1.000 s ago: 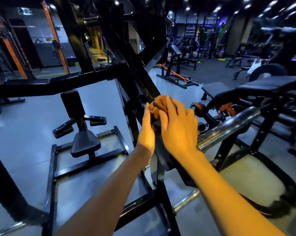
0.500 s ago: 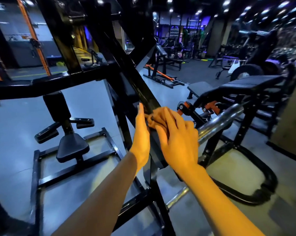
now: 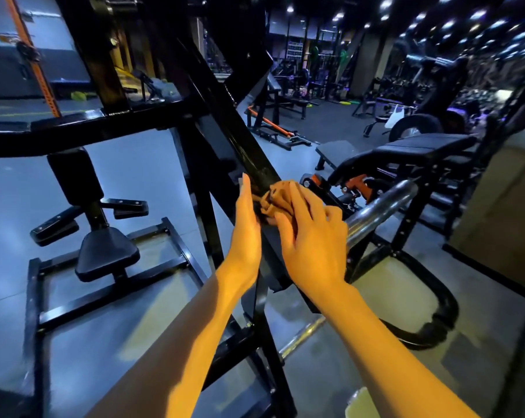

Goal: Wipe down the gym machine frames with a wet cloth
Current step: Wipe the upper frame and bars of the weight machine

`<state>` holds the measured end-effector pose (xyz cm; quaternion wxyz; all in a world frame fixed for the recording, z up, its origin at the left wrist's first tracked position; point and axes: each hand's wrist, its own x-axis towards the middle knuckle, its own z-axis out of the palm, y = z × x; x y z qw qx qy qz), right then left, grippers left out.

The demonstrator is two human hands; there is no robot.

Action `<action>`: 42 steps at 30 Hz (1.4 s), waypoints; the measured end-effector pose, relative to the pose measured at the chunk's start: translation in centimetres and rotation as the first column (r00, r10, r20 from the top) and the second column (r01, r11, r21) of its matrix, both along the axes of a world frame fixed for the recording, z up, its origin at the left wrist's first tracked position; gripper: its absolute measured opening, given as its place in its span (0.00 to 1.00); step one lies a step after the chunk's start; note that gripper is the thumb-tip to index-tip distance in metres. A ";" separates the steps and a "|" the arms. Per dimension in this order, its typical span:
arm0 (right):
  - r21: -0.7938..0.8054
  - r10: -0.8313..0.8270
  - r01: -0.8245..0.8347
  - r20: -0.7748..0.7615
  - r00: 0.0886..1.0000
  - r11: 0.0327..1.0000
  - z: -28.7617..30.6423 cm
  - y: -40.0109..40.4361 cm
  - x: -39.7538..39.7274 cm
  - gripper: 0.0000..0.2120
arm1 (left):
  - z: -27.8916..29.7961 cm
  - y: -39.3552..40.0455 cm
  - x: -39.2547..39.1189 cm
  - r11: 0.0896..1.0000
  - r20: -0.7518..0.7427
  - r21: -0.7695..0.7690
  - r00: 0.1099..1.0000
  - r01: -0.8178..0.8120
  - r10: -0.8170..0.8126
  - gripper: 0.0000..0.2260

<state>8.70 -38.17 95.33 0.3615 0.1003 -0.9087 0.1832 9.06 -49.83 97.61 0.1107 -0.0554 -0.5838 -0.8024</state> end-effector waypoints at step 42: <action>-0.029 -0.035 0.034 -0.005 0.999 0.999 -2.5 1.2 2.5 0.27 | -4.3 -0.4 -1.7 0.977 -0.138 -0.212 0.990 -0.032 0.003 0.27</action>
